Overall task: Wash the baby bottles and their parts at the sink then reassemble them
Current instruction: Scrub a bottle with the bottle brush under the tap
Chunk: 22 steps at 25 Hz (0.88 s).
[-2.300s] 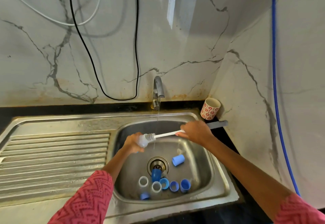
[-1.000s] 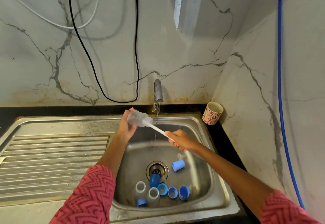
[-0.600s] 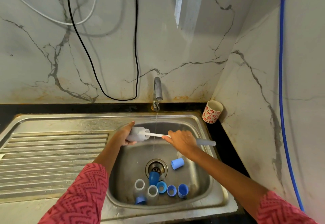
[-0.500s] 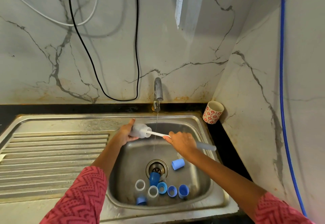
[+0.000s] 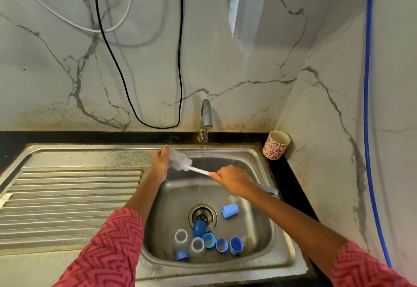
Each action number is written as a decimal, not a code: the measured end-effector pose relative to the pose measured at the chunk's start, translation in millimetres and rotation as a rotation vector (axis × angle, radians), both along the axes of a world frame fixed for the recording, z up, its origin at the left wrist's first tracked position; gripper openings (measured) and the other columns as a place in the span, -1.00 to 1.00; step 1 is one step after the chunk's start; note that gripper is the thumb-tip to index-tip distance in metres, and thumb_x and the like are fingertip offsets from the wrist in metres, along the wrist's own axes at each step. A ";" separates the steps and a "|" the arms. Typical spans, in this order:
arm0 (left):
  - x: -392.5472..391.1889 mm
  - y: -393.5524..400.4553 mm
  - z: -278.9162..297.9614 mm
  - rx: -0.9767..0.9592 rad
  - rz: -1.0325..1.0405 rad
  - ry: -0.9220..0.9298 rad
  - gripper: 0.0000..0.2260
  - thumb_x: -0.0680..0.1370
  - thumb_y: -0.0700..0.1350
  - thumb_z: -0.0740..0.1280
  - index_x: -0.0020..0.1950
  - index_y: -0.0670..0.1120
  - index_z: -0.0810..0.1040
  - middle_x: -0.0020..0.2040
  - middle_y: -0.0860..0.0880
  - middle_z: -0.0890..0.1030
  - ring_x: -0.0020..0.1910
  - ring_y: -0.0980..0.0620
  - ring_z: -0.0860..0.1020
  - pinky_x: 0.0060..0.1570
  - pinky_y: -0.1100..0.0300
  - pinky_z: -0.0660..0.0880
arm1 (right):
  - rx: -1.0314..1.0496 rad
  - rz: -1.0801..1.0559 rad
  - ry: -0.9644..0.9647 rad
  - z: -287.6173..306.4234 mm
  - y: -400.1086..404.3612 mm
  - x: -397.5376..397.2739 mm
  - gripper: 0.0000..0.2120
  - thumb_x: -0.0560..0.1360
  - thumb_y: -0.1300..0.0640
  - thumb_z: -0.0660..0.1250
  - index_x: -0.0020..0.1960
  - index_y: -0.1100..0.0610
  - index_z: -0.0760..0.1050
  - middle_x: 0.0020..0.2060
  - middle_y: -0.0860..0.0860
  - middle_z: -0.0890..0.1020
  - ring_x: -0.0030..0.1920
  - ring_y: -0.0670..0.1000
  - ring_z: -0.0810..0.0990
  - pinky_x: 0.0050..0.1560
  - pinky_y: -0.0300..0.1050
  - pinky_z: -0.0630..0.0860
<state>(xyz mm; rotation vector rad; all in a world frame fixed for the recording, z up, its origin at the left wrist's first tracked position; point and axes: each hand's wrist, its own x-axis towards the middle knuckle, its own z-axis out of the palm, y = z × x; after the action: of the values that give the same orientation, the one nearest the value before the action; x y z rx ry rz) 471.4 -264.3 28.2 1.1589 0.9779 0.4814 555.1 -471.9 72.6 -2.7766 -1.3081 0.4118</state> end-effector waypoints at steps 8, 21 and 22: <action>6.4 -6.5 19.1 0.007 0.000 -0.068 -0.64 0.60 -0.02 0.23 0.25 -0.26 0.47 0.21 -0.25 0.51 0.10 -0.11 0.51 0.25 -0.08 0.44 | 0.021 -0.091 0.014 -9.5 -3.8 -9.2 -0.52 0.62 -0.18 -0.03 -0.34 0.08 0.29 -0.36 0.02 0.44 -0.31 0.05 0.43 -0.44 -0.19 0.23; -8.1 -18.3 33.6 -0.506 0.088 -0.262 -0.56 0.54 0.18 0.21 0.20 -0.15 0.39 -0.08 -0.17 0.51 -0.13 -0.09 0.51 0.01 -0.06 0.46 | 0.101 -0.120 0.038 -6.9 6.2 -36.2 -0.55 0.63 -0.18 -0.06 -0.08 0.10 0.45 -0.19 0.10 0.55 -0.13 0.11 0.58 -0.18 -0.11 0.39; -4.2 -19.3 38.5 -0.496 0.066 -0.238 -0.55 0.52 0.19 0.25 0.17 -0.15 0.38 -0.07 -0.18 0.51 -0.12 -0.10 0.52 0.01 -0.06 0.47 | 0.084 -0.113 -0.007 -3.5 8.1 -34.5 -0.52 0.63 -0.17 -0.08 0.01 0.12 0.48 -0.11 0.13 0.59 -0.03 0.15 0.60 -0.11 -0.08 0.41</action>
<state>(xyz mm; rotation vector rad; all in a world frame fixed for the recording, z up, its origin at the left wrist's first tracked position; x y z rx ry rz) 467.2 -283.5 66.8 0.6109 0.8643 0.3890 520.6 -463.8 69.1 -2.7673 -1.1350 0.3329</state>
